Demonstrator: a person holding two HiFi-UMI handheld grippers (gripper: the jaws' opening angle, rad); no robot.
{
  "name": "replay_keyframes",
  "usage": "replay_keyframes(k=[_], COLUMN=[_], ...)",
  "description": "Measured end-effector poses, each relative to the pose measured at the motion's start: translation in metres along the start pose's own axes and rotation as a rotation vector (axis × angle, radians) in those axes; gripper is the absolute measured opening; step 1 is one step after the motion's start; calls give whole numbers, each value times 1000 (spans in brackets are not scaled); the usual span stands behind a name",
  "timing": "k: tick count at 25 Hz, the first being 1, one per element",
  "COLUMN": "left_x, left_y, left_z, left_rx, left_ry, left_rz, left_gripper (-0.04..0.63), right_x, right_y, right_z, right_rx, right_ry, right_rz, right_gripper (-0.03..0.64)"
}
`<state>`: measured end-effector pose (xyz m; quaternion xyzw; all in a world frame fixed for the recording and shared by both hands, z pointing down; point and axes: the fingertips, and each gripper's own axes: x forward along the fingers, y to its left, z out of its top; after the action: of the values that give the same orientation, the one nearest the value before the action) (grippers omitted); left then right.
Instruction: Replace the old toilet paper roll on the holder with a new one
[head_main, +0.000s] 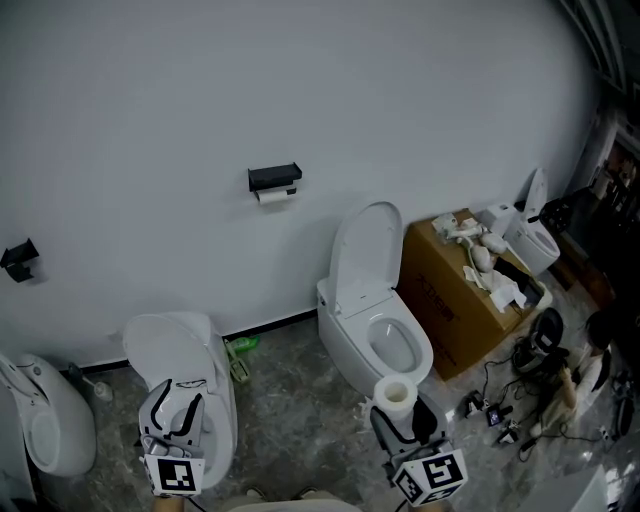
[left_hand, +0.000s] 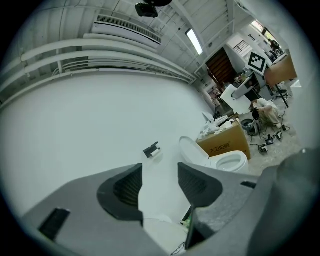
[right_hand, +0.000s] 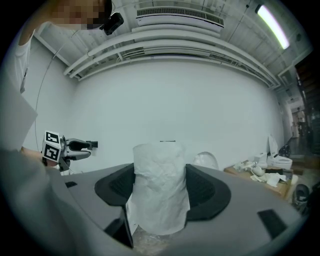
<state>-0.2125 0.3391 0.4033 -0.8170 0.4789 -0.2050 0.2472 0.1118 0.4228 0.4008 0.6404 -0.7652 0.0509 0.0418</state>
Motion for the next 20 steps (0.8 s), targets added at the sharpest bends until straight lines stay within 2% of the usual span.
replay_keyframes(k=[2,5,13,20], left_x=[3,6,28,97], left_y=[-1,1,-2,-1], left_z=[0,-5,-17,-38], left_rx=[-20,-58,-76,-35], left_ry=[4,31,87,66], left_rz=[7,16,4,-51], left_gripper=[282,339,348,348], right_x=[-1,-1,16,72], right_y=[-6,-9,-21,-38], right_z=[-3,-7,-13,-19], right_rx=[6,18,28,10], right_ry=[0,1,16,54], right_rz=[-1,4,-3,-28], right_gripper=[302,302,302,302])
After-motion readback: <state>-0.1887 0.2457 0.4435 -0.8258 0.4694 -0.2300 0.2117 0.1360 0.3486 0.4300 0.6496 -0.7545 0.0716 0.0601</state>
